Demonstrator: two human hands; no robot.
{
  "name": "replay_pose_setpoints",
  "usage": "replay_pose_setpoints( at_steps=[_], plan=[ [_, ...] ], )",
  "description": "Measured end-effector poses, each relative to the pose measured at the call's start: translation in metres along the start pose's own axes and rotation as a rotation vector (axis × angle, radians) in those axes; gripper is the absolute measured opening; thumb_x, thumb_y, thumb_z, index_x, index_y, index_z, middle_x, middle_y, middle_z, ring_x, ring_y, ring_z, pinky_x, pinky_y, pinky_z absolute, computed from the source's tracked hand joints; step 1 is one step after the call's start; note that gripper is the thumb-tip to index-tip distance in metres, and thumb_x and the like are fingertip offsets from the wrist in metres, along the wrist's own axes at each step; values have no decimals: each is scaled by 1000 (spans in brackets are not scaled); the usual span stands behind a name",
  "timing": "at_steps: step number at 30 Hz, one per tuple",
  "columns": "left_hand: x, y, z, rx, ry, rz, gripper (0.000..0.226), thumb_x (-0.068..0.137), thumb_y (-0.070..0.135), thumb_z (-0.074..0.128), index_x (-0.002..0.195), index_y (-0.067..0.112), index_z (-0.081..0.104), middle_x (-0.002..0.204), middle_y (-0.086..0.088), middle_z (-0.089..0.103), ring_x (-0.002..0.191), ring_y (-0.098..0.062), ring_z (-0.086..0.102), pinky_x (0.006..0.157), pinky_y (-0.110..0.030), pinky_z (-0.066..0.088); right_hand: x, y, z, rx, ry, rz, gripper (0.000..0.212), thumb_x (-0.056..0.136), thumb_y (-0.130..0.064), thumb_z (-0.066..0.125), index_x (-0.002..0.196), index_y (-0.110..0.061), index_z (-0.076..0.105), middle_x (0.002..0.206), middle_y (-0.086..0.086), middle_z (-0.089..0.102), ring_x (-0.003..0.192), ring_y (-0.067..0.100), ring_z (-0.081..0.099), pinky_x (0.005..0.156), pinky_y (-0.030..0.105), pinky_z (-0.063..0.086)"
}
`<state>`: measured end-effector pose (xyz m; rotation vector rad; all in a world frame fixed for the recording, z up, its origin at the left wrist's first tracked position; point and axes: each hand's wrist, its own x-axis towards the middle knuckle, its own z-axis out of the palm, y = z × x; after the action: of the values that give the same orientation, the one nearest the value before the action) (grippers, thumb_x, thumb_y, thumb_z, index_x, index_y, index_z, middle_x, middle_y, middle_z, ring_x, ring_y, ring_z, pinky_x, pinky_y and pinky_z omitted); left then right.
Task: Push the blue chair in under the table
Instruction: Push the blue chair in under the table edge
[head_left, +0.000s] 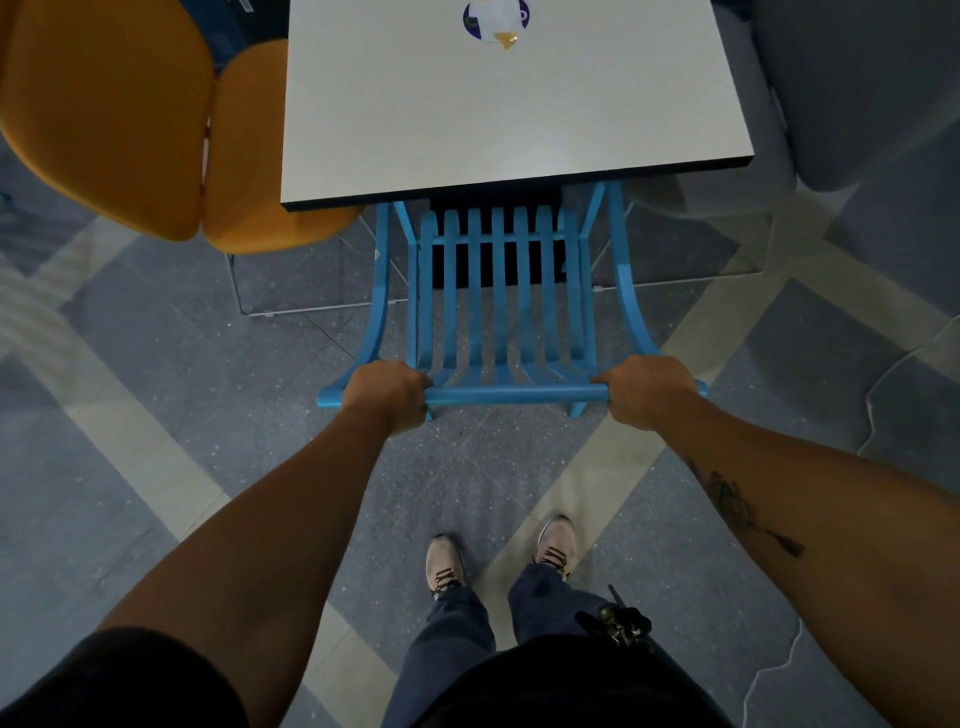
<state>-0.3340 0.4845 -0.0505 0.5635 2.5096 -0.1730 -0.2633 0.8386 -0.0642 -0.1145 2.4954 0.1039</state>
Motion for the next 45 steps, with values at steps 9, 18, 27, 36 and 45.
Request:
replay_pose_setpoints(
  at_steps=[9, 18, 27, 36, 45],
  plan=[
    [9, 5, -6, 22, 6, -50, 35, 97, 33, 67, 131, 38, 74, 96, 4, 73, 90, -19, 71, 88, -47, 64, 4, 7, -12, -42, 28, -38, 31, 92, -31, 54, 118, -42, 68, 81, -5, 56, 70, 19, 55, 63, 37, 46],
    [19, 10, -10, 47, 48, -96, 31, 99, 35, 64, 128, 35, 75, 91, 3, 70, 84, -20, 70, 82, -46, 65, 14, -5, -15, 43, 151, 32, 24, 91, -55, 58, 106, -41, 69, 76, -9, 55, 64, 16, 51, 60, 35, 41],
    [26, 16, -13, 46, 54, -120, 27, 97, 36, 65, 121, 34, 77, 82, 5, 64, 78, -19, 66, 71, -40, 55, 25, 2, -26, -29, 80, -23, 22, 93, -46, 53, 108, -44, 69, 76, -7, 58, 67, 18, 57, 66, 40, 53],
    [31, 13, -21, 50, 31, -91, 26, 97, 38, 63, 119, 34, 77, 88, 4, 69, 82, -20, 69, 82, -47, 64, 30, 1, -32, -31, 84, 12, 25, 96, -47, 56, 116, -40, 68, 80, -4, 59, 70, 20, 59, 66, 39, 51],
    [29, 14, -23, 58, 31, -92, 25, 98, 39, 63, 119, 33, 77, 87, 4, 69, 82, -19, 69, 83, -46, 64, 32, -1, -27, -49, 130, 30, 25, 94, -51, 56, 114, -42, 69, 76, -6, 58, 67, 19, 57, 64, 38, 45]
  ],
)
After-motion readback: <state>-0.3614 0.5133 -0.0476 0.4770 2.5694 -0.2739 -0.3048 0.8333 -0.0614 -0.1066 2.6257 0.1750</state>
